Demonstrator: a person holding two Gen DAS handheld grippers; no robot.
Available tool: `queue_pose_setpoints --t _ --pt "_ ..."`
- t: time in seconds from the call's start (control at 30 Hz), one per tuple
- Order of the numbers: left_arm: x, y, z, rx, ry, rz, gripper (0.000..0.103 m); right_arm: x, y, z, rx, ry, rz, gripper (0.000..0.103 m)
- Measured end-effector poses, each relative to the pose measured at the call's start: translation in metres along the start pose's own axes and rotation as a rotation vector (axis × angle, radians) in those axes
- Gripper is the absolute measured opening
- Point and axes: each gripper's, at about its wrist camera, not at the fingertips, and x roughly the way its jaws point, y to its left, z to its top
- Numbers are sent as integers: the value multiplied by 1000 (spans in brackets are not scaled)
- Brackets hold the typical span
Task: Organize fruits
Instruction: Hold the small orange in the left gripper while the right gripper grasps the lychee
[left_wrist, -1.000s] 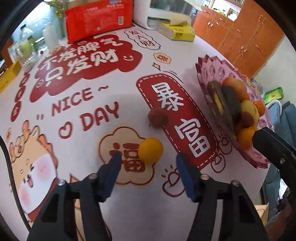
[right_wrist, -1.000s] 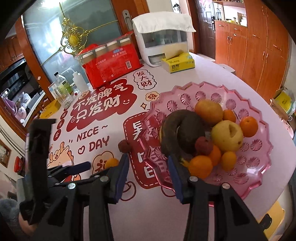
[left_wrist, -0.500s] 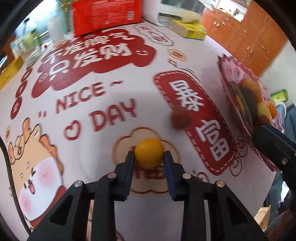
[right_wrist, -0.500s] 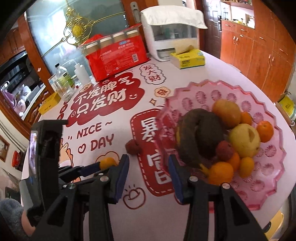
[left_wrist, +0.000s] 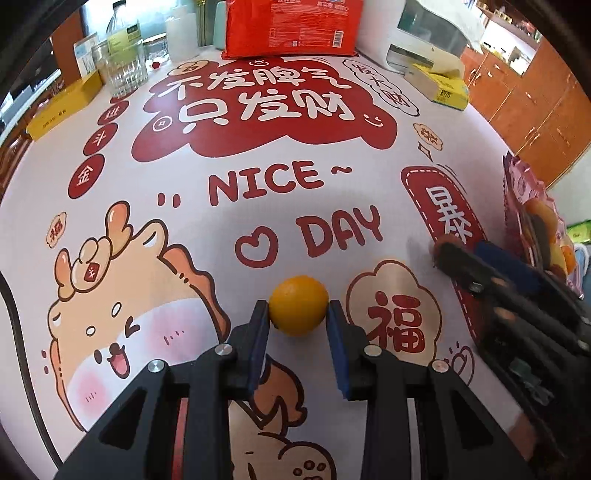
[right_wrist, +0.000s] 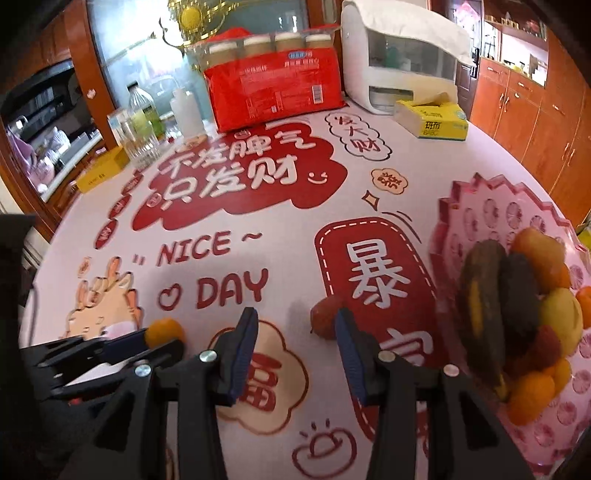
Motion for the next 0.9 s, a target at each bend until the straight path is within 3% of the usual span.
queue_pose_setpoints --t 0.4,0.73,0.8,0.9 --pt "1 1 1 -4 1 -7 30 24 11 7 -111 -34 -172 45" --pt "-7 2 -1 -22 -17 -5 30 41 26 -2 -213 -4 -415 40" --pt "-9 3 -1 -27 -19 -6 30 43 23 -2 -201 9 -422 31" --pt "-11 5 -2 -36 -21 -3 30 41 19 -1 -186 3 -405 30"
